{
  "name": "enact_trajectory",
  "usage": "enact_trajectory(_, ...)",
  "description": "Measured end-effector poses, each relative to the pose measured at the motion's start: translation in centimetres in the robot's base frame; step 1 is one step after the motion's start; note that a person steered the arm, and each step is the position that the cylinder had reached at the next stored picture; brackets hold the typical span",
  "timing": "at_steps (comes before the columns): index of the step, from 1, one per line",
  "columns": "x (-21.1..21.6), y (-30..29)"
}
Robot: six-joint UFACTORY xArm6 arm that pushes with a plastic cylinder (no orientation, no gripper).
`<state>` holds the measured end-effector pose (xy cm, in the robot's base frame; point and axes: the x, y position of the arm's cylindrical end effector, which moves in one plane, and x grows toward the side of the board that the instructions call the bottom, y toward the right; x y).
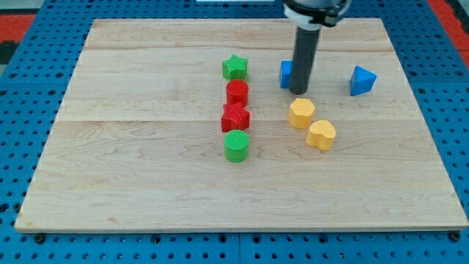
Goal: Push the blue triangle towards the blue cube
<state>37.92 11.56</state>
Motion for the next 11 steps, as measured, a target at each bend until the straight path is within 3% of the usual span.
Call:
enact_trajectory(1, 0.3, 1.0)
enact_trajectory(2, 5.2, 6.8)
enact_trajectory(3, 2.5, 12.3)
enact_trajectory(4, -0.3, 12.3)
enact_trajectory(5, -0.7, 8.5)
enact_trajectory(6, 2.7, 11.9)
enact_trajectory(7, 4.1, 8.9)
enact_trajectory(8, 12.2, 6.6)
enact_trajectory(9, 14.9, -0.6)
enact_trajectory(10, 12.4, -5.4)
enact_trajectory(11, 12.7, -14.3)
